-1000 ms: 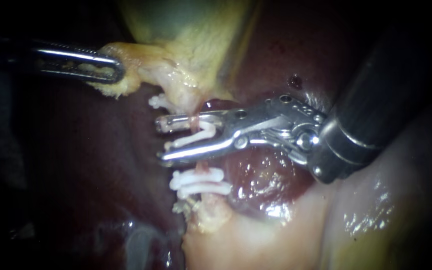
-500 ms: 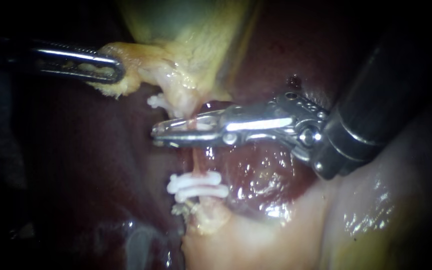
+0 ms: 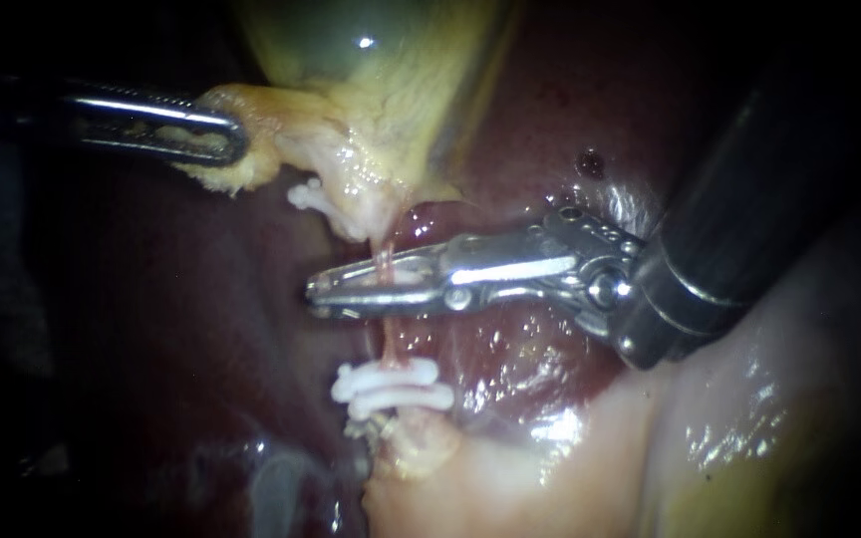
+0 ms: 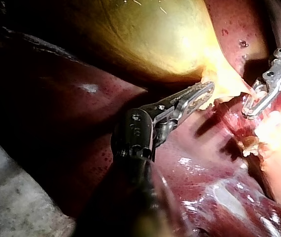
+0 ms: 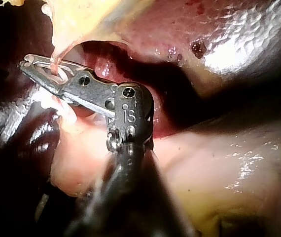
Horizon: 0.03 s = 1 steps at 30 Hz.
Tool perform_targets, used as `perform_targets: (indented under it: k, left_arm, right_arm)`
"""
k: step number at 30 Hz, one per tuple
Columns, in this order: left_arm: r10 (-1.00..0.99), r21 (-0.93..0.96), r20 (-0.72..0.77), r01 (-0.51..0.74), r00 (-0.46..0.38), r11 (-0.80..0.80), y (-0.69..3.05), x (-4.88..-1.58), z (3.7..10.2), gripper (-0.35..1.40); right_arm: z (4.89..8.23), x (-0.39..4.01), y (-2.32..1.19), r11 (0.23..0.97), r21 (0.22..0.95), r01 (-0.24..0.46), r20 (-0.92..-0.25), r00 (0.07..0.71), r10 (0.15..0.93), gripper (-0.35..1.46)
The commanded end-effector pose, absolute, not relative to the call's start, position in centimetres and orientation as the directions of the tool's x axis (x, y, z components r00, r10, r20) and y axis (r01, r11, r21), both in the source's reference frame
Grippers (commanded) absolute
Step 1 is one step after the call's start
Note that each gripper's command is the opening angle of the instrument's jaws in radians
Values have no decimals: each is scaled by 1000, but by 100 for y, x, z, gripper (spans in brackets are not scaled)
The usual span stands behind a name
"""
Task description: Clipping third clip right tube
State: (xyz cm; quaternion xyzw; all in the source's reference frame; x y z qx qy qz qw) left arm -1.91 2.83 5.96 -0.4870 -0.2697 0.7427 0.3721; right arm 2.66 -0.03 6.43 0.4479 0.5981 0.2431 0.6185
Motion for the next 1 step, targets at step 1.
perform_targets:
  k: [1]
  left_arm:
    - [815,-763,-523,-290,-249,-578,283,-191,597,-35]
  right_arm:
    - [642,266,-3,481,845,235,-522,166,837,-35]
